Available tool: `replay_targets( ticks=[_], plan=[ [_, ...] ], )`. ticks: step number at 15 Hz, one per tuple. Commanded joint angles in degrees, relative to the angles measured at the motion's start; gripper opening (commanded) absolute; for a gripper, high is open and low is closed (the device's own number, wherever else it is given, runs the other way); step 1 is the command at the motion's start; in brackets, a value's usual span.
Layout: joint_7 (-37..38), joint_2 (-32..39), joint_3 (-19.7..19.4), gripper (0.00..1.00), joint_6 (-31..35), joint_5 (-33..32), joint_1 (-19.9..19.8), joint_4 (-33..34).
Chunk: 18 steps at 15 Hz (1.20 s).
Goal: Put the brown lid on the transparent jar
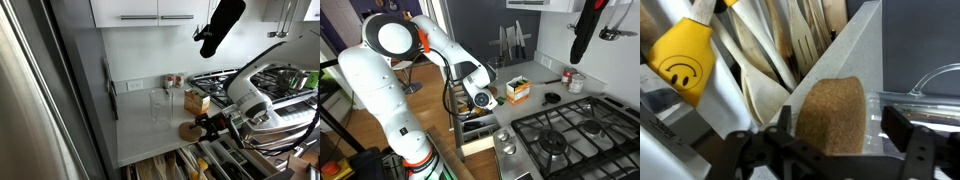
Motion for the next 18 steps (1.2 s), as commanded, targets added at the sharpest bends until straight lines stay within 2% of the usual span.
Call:
replay_targets(
  ticks=[1,2,4,8,10,12,18],
  plan=[
    [-1.21,1.95,0.27,0.63,-0.95,1.93,-1.06,0.37],
    [-1.1,2.18,0.22,0.53,-1.11,1.86,-1.07,0.31],
    [-0.98,2.05,0.09,0.4,-1.96,2.15,-1.29,0.14],
    [-1.65,1.26,-0.3,0.33,-5.44,3.17,-2.15,-0.13],
    [-2.84,0.07,-0.64,0.23,-8.47,4.81,-2.76,0.03],
    [-3.78,-0.78,-1.07,0.19,-9.92,6.02,-3.49,0.25],
    [-6.21,-3.82,-2.12,0.19,-12.88,7.92,-5.37,-0.24]
  ],
)
